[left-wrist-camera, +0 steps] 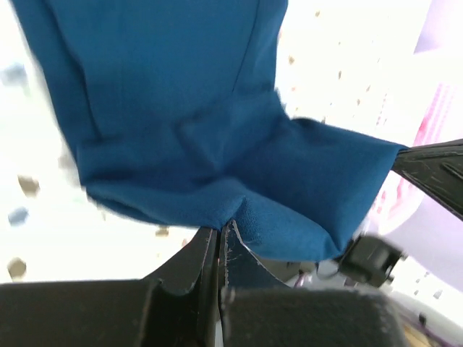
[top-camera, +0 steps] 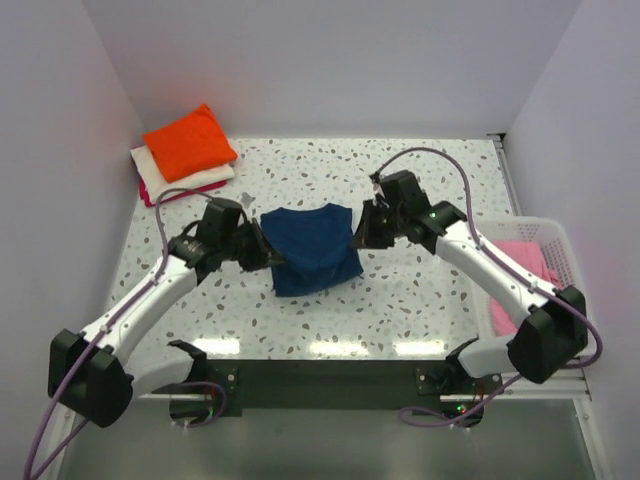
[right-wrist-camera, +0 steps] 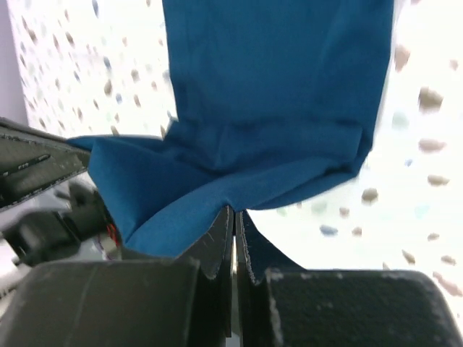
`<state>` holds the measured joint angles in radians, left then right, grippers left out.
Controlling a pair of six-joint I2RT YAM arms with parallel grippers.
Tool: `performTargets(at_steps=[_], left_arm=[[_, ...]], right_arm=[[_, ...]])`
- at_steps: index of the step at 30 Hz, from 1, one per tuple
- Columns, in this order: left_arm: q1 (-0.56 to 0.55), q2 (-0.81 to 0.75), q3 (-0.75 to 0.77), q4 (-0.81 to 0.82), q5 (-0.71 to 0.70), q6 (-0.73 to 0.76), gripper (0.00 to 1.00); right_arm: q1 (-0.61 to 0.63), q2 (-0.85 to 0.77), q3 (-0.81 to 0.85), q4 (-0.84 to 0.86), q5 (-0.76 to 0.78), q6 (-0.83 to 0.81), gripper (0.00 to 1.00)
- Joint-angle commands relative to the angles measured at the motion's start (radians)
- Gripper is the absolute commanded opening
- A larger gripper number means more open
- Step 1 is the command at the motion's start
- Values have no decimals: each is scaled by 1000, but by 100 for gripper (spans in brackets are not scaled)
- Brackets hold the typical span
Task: Fold and stack the t-shirts
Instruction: Fold the tshirt
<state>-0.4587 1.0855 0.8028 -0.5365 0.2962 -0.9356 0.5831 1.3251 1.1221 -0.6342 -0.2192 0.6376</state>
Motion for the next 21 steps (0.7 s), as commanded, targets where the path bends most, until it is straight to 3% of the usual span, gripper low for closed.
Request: performTargets(at_steps=[1,4,12,16,19,21], left_arm=[[103,118,163,105,64,142,0],[190,258,234,196,142,149,0],[294,652,406,432,175,83,0],[368,792,418,562,188,61,25],[416,823,437,581,213,67,39],[440,811,414,595,216,73,44]], right_arm=[[-57,148,172,70,-3,-48,0],[-94,354,396,74,-14,-76,0],[-187,855,813,90,-109,-67,0],[-229,979,941,97,-117,-62,40],[-258,974,976,91,-115,-73,61],[-261,942,952,84,-89,-88,64]])
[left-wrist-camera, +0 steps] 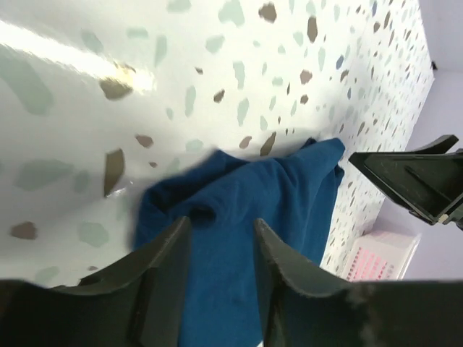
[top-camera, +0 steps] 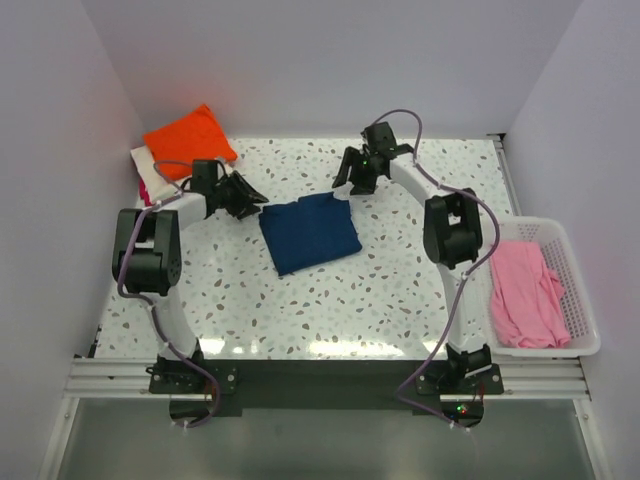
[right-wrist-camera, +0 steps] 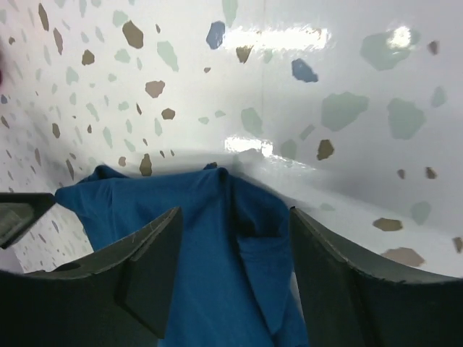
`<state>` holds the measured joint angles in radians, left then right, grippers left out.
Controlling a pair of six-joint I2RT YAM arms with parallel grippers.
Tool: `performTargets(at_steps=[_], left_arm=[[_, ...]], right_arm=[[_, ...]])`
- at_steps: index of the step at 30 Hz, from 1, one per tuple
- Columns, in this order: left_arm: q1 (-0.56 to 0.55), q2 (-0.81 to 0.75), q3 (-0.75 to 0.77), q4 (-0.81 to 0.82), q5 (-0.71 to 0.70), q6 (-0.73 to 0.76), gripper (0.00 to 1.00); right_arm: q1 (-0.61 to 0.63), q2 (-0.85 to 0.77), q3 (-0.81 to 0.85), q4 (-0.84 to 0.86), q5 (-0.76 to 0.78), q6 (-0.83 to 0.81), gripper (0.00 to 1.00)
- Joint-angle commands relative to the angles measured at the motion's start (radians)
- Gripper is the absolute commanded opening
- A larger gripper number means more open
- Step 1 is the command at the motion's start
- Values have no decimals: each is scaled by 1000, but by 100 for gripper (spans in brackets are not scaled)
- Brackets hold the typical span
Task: Fold and stack the t-shirts
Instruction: Fold the tshirt
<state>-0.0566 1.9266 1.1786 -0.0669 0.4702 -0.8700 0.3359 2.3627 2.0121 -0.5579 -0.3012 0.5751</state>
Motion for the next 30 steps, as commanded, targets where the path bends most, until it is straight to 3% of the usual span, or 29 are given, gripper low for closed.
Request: performTargets(at_steps=[1,4,6,9,16,23,30], left_arm=[[56,-50,26,136,42,8,48],[57,-86,3,139,36,29,56],[52,-104,-10,128,16,37,55],[-1,-133,-8,92,-30,64,44],[-97,-63,30,85,-58,77,20],[-94,58,98,69,-155,135,11],[-52,146,99,30,-183,140,5]], right_arm=[[-15,-133,44,9,2,-43,64],[-14,-227,-84,64,50,-57,63],[-9,-253,-179,110,86,-63,61],[32,-270,-226,122,134,-104,51],[139,-198,-168,75,287,-167,48],[167,-120,-147,36,402,-204,53],[167,-115,-216,4,465,-201,46]])
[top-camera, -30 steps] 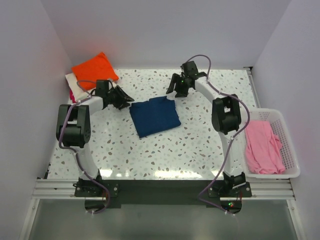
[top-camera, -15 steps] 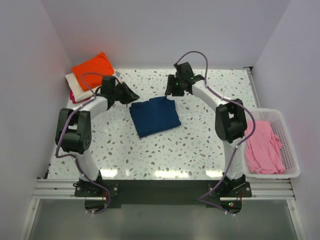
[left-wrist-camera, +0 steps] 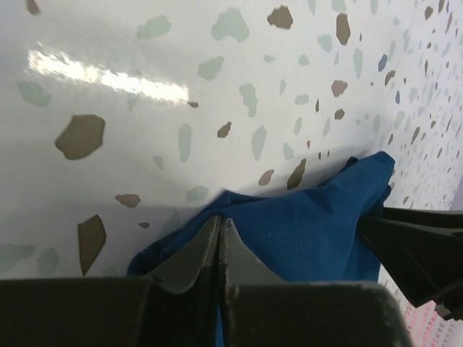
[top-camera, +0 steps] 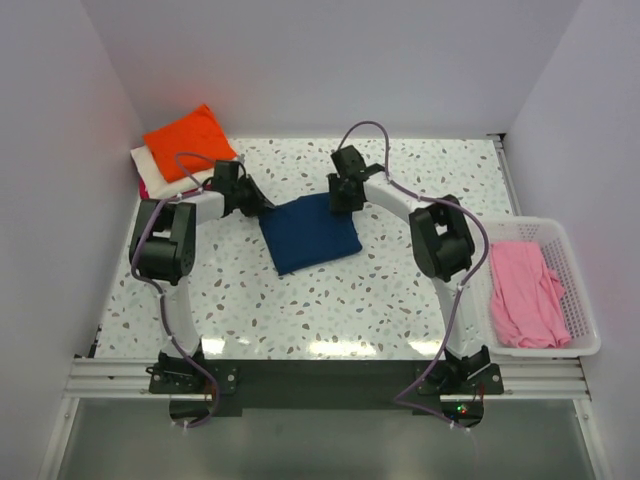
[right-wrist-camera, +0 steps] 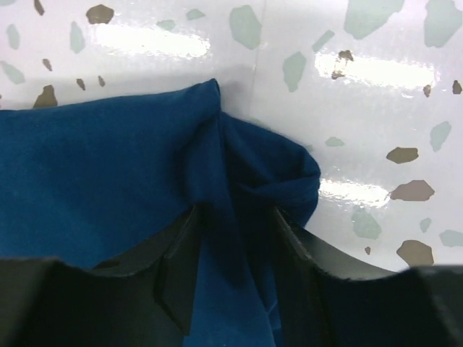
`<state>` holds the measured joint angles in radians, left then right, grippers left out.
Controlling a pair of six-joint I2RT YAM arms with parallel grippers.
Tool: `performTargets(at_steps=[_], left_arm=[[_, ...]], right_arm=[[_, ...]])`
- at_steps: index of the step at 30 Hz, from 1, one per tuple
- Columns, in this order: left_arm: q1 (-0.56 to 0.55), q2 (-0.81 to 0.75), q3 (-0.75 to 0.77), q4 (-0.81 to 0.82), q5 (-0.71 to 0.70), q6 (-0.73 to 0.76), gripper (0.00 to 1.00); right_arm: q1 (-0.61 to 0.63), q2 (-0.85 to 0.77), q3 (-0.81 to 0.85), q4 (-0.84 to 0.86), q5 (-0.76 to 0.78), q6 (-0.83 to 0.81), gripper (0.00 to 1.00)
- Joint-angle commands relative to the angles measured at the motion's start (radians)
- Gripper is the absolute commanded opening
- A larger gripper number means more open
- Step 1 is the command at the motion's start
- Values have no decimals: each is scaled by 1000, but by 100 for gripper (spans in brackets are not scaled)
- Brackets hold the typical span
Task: Fold and stack the t-shirts
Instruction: Fold the tshirt
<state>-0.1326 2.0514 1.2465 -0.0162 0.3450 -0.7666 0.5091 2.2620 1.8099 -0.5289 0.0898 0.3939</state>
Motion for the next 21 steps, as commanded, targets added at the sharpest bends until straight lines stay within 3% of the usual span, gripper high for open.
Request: performTargets(at_steps=[1,2,3,8,10,20,21], left_arm=[[27,29,30,-27,-64,32,3],[30,30,25,-25,-66,29,1],[31,30,15,-16,-66,26,1],[33,33,11,-33,-72,24,0],[34,33,13,-42,-77,26,0],[42,-79,1,-44,-26,32,0],[42,-112,4,-45,-27,39,5]], right_arm=[[-6,-16,-29,-25,73,-14,43],[-6,-21,-37,-23,67,-12,40],[-6,-24,-47,-17,51,-9,27],[-6,-61,-119,6,21,29,4],[-9,-85,-151,6,19,46,0],[-33,-283,-379,58,-34,115,0],[-40,-301,-397,72,-50,121,0]])
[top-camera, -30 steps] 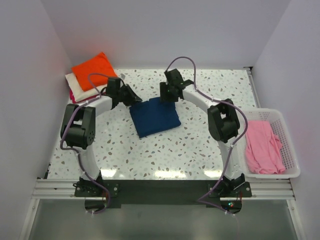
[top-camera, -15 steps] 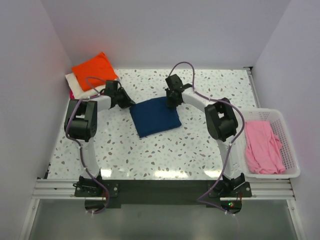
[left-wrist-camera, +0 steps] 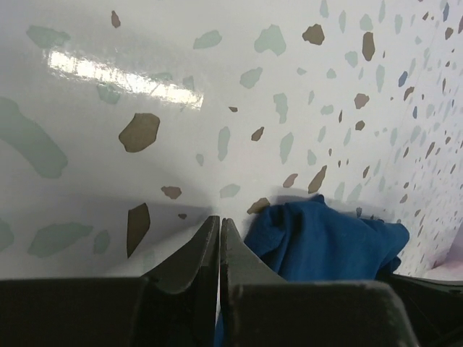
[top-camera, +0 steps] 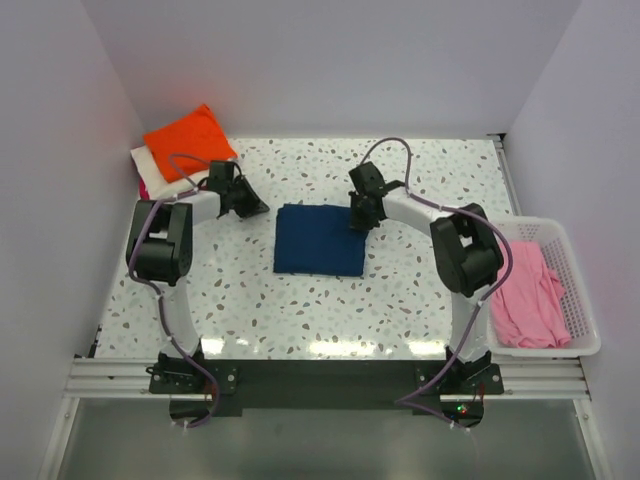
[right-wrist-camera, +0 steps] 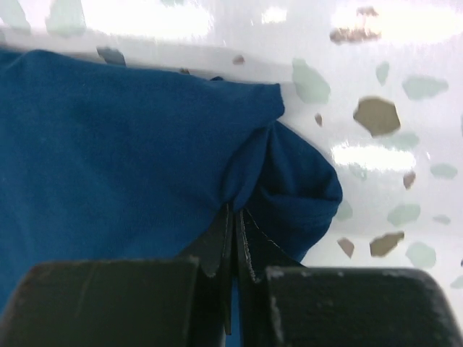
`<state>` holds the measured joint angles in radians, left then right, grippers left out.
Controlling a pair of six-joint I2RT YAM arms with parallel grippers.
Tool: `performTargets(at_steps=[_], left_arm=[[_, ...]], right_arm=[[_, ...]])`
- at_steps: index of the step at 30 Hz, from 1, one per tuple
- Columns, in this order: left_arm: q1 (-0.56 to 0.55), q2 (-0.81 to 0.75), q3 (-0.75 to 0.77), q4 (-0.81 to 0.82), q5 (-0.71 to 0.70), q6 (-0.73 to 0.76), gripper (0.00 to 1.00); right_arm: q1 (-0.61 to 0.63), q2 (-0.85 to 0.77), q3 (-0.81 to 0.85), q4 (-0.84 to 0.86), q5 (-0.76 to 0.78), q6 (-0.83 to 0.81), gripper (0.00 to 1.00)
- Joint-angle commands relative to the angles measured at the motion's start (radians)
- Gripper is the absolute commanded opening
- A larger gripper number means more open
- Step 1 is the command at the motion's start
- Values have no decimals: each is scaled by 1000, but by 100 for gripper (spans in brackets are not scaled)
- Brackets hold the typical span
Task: Fold and stack the t-shirts
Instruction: Fold the tshirt, then neatly place the folded tshirt to the corner
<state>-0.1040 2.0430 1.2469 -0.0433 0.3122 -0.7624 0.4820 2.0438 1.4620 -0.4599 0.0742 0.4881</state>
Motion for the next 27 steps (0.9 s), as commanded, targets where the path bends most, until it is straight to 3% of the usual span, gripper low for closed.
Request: performTargets(at_steps=[1,4,6,8,14,21,27], left_arm=[[13,-121,9,-23,1,37,9],[10,-173,19,-30,11,41,20],[0,-202,25,-38,48,43,22],[-17,-222,22,-56,59,52,23],[-178,-280,-61,3,100,40,21],[-345,-176,-41,92,113,15,17],[-418,-75,-64,82,1,-11,14]], right_arm=[[-17,-109,-74,22,-46,32,1],[-37,-142,-98,36,-73,47,13],[-55,-168,-109,32,-73,58,23],[-66,-206,-120,35,-73,66,26],[-75,-237,-108,75,-73,86,24],[-74,-71,17,79,-123,81,21],[-88,64,109,52,-105,92,21]])
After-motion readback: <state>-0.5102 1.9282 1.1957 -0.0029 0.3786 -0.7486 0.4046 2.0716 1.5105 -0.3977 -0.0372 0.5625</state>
